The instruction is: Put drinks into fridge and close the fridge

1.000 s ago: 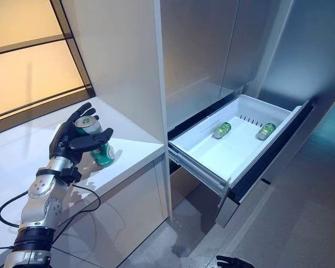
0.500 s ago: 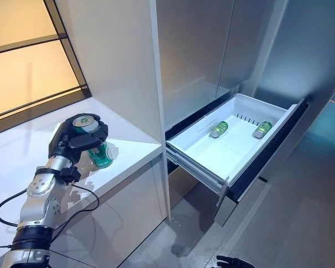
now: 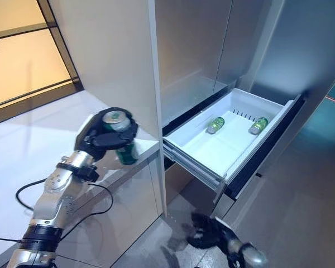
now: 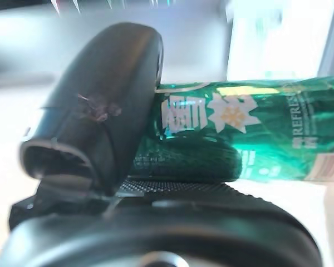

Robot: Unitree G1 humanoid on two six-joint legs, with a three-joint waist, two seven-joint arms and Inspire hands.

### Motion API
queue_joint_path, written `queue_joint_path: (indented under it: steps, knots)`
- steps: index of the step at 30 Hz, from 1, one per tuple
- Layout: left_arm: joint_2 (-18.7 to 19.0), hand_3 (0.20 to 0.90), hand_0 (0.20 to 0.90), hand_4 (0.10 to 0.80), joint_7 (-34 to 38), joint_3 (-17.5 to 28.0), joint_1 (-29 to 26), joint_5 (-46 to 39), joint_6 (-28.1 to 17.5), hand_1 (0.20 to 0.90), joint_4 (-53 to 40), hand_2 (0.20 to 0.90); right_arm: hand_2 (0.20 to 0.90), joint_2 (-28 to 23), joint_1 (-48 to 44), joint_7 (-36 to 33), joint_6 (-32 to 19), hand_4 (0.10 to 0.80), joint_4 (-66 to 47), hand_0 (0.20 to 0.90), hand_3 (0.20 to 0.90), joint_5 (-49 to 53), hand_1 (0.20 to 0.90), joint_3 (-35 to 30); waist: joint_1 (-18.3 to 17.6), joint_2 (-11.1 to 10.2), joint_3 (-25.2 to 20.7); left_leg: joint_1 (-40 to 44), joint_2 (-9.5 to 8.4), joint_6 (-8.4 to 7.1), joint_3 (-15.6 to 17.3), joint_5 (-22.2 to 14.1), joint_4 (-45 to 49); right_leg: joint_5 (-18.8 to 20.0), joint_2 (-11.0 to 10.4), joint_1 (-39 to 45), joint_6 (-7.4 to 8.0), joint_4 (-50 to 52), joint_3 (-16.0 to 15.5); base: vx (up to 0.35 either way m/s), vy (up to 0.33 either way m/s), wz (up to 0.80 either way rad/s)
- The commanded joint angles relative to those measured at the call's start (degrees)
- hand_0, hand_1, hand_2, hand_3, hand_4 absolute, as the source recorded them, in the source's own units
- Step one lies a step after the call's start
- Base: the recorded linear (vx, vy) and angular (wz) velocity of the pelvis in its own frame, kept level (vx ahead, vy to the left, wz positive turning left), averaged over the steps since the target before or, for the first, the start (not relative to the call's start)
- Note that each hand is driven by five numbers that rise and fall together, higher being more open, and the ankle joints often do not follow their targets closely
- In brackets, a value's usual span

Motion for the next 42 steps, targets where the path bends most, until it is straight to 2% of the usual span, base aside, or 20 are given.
queue_joint_path:
  steps: [1, 2, 5, 14, 17, 25, 35, 42]
  knots:
    - [-1.1, 0.200, 0.300, 0.100, -7.4, 3.3, -8.9, -9.6, -15.2, 0.300, -9.1, 0.300, 0.900, -2.4, -5.4, 3.9, -3.2, 0.800, -9.2, 0.900, 0.900, 5.4, 0.900, -0.6, -1.2, 1.2, -2.5, -0.3, -1.80, 0.77, -3.0, -3.9, 1.5, -7.9, -0.1, 0.5, 2.67, 5.7, -1.7, -0.032, 0.001, -0.01]
    - [-2.0, 0.200, 0.300, 0.100, -10.4, 3.0, -7.0, -11.0, -16.1, 0.300, -11.0, 0.300, 0.900, -3.5, -6.2, 4.7, -1.5, 0.800, -15.0, 0.900, 0.900, 6.7, 0.900, -0.8, -1.2, 1.2, -2.5, -0.3, -1.77, 0.77, -3.1, -3.6, 1.3, -7.7, 0.0, 0.5, 2.60, 5.6, -1.7, 0.000, 0.000, 0.00]
    - [-2.5, 0.200, 0.300, 0.100, -13.7, 2.7, -4.7, -11.9, -17.8, 0.300, -12.6, 0.300, 0.900, -5.4, -7.7, 5.6, -0.5, 0.800, -21.6, 0.900, 0.900, 10.2, 0.900, -1.3, -1.0, 1.3, -2.4, -0.4, -1.76, 0.84, -3.3, -3.3, 1.2, -7.5, 0.1, 0.5, 2.45, 5.5, -1.5, 0.000, 0.000, 0.00]
    - [-3.5, 0.200, 0.300, 0.100, -16.7, 0.6, -2.8, -11.1, -17.4, 0.300, -15.0, 0.300, 0.900, -6.9, -12.5, 8.5, 1.1, 0.800, -33.2, 0.900, 0.900, 22.4, 0.900, -1.2, -0.1, 1.1, -2.6, -1.0, -1.74, 0.76, -3.5, -3.0, 1.6, -7.2, 0.1, 0.5, 2.23, 5.1, -1.8, 0.000, 0.000, 0.00]
    - [-3.7, 0.200, 0.300, 0.100, -16.2, -0.8, -3.1, -9.2, -16.9, 0.300, -15.7, 0.300, 0.900, -6.9, -14.1, 10.6, 3.7, 0.800, -35.5, 0.900, 0.900, 26.3, 0.900, -0.2, 0.1, 0.9, -2.8, -1.2, -1.78, 0.71, -3.7, -2.9, 1.7, -7.1, 0.1, 0.7, 2.16, 4.9, -2.1, 0.000, 0.000, 0.00]
    - [-2.6, 0.200, 0.300, 0.100, -13.5, -3.3, -5.6, -7.2, -15.1, 0.300, -15.8, 0.300, 0.900, -9.1, -18.0, 12.9, 4.2, 0.800, -39.7, 0.900, 0.900, 27.3, 0.900, 1.7, 0.2, 0.4, -2.9, -1.4, -1.81, 0.60, -3.9, -2.8, 1.9, -7.0, 0.1, 0.8, 2.02, 4.9, -2.4, -0.001, -0.006, 0.01]
    - [-3.7, 0.200, 0.300, 0.100, -12.7, -4.8, -6.9, -5.7, -12.6, 0.300, -15.2, 0.300, 0.900, -10.1, -22.1, 14.9, 4.5, 0.800, -43.4, 0.900, 0.900, 27.4, 0.900, 3.6, 0.4, 0.1, -2.8, -1.5, -1.93, 0.60, -4.3, -2.7, 2.1, -7.0, 0.2, 0.7, 1.85, 5.2, -2.3, 0.000, 0.000, 0.00]
    - [-4.9, 0.200, 0.300, 0.100, -12.6, -6.2, -7.8, -4.6, -11.2, 0.300, -14.7, 0.300, 0.900, -9.9, -24.1, 12.2, 2.4, 0.800, -44.5, 0.900, 0.900, 24.2, 0.900, 4.5, 0.5, 0.1, -2.7, -1.5, -2.08, 0.63, -4.5, -2.8, 2.2, -6.9, 0.2, 0.8, 1.83, 5.1, -2.2, 0.000, 0.000, 0.00]
